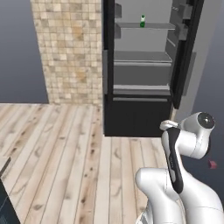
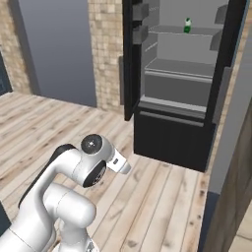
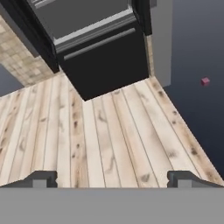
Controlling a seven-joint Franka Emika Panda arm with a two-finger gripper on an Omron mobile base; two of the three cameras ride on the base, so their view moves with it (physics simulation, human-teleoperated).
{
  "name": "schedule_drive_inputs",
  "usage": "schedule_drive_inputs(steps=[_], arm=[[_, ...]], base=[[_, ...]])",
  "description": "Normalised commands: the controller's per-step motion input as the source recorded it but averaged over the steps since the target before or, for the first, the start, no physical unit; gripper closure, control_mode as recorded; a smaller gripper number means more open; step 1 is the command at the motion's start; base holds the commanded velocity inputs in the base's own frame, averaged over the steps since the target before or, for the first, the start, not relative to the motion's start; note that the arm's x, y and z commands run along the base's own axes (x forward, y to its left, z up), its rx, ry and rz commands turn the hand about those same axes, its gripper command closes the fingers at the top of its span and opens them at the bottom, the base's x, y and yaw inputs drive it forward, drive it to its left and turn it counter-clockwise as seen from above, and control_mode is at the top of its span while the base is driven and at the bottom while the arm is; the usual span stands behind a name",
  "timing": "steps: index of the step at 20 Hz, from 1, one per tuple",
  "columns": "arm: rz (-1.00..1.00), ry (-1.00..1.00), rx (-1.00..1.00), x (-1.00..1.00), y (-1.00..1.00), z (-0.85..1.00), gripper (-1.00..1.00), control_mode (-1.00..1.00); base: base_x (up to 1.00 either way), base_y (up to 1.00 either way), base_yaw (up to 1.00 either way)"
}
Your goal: Take a sugar cube from the saucer and place it inside the coffee. Then, grab milk from the fridge and place it next to the coffee on the counter to sweeten the coffee.
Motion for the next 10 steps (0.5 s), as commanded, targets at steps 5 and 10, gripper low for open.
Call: schedule_drive_inputs(steps=[5, 10], arm=[[0.0, 0.0, 0.0, 0.0, 0.0, 0.0, -1.0, 1.0], [0.0, 0.0, 0.0, 0.0, 0.0, 0.0, -1.0, 1.0]], base=[[0.66, -0.38, 0.0], [0.82, -0.35, -0.01]])
